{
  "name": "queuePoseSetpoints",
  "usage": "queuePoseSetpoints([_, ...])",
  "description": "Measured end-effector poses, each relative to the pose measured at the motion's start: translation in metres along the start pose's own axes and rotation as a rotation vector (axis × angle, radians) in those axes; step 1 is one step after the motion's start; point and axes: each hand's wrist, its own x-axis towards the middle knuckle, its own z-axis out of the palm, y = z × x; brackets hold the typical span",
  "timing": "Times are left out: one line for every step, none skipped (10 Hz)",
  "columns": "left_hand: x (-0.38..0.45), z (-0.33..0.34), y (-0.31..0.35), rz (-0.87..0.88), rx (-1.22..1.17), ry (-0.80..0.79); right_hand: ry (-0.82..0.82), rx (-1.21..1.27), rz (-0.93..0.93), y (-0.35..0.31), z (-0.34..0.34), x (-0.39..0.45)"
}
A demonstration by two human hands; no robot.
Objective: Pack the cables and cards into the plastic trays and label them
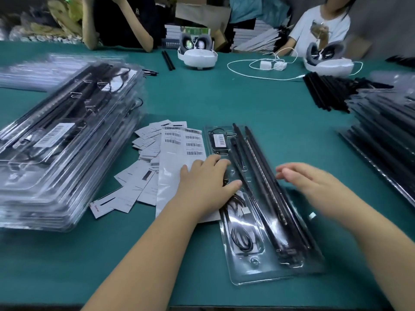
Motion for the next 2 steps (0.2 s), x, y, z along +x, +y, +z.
queuePoseSetpoints([0.0, 0.001, 0.0, 0.007, -0.006, 0.03, -0.028, -0.327, 0.014, 0.029, -0.002, -0.043])
queuePoseSetpoints([0.0, -0.001, -0.001, 0.017, 0.003, 0.065, -0.082, -0.491, 0.045, 0.038, 0.003, -0.055])
